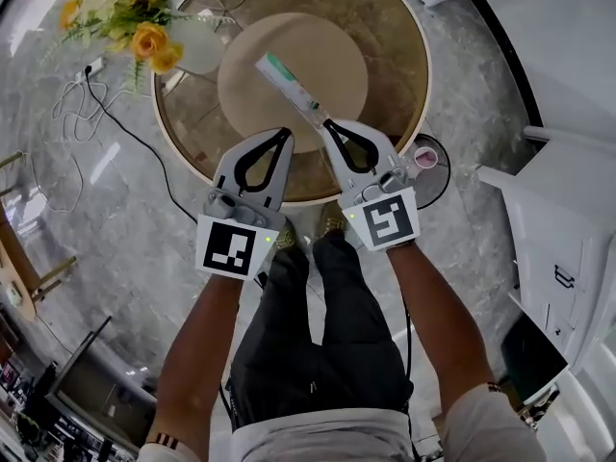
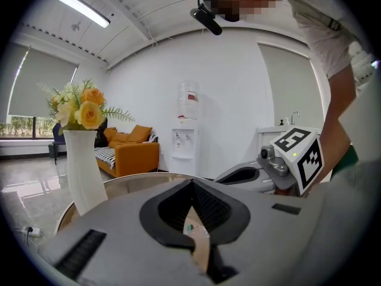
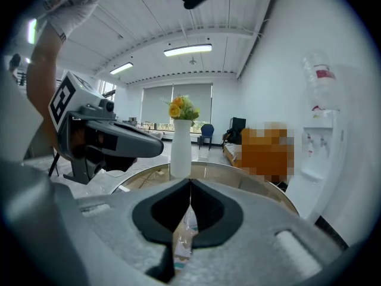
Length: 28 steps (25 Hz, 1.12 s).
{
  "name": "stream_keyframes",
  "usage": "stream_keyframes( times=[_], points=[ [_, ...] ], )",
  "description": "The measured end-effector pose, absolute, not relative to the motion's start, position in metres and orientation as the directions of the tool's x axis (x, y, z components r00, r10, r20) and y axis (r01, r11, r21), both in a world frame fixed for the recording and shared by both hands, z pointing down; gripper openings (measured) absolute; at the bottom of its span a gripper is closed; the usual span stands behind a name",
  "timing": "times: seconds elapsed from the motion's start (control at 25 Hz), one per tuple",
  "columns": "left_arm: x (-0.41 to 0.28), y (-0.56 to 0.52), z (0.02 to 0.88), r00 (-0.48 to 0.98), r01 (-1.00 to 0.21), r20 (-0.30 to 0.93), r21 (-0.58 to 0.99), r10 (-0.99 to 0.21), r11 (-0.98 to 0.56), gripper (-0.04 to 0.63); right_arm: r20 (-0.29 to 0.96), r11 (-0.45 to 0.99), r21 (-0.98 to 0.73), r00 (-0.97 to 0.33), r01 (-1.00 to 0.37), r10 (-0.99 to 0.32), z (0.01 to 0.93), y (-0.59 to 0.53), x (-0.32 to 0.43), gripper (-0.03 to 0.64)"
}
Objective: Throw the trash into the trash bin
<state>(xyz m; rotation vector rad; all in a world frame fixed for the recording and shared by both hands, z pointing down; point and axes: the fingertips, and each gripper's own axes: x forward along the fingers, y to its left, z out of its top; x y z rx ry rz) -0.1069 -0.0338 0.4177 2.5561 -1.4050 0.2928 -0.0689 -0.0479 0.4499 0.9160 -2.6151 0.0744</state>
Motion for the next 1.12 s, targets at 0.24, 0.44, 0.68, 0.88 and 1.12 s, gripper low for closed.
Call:
stream_keyframes(
  times=[0.24, 0.44, 0.68, 0.88, 1.12],
  points=[
    [-0.125, -0.039, 0.431, 0.518, -0.853, 0.287, 0.098, -0.806, -0.513, 0.0, 0.426, 0.791, 0.05, -0.703, -0.61, -0.569, 0.479, -0.059, -0.083, 0.06],
    [-0.133, -0.044, 0.437, 0.515, -0.855, 0.291, 0.105, -0.806, -0.509, 0.0, 0.487, 0.806, 0.043, -0.692, -0.59, -0.532, 0.508, -0.064, -0.09, 0.148],
    [-0.14, -0.05, 0.443, 0.518, -0.853, 0.296, 0.109, -0.802, -0.51, 0.0, 0.609, 0.808, 0.007, -0.638, -0.589, -0.471, 0.549, -0.068, -0.093, 0.235],
    [-0.142, -0.05, 0.451, 0.524, -0.85, 0.306, 0.125, -0.795, -0.512, 0.0, 0.686, 0.797, -0.034, -0.594, -0.603, -0.42, 0.577, -0.068, -0.09, 0.276],
    [-0.144, -0.049, 0.456, 0.529, -0.847, 0.311, 0.133, -0.789, -0.515, 0.0, 0.731, 0.796, -0.051, -0.566, -0.603, -0.382, 0.596, -0.066, -0.089, 0.282]
  ],
)
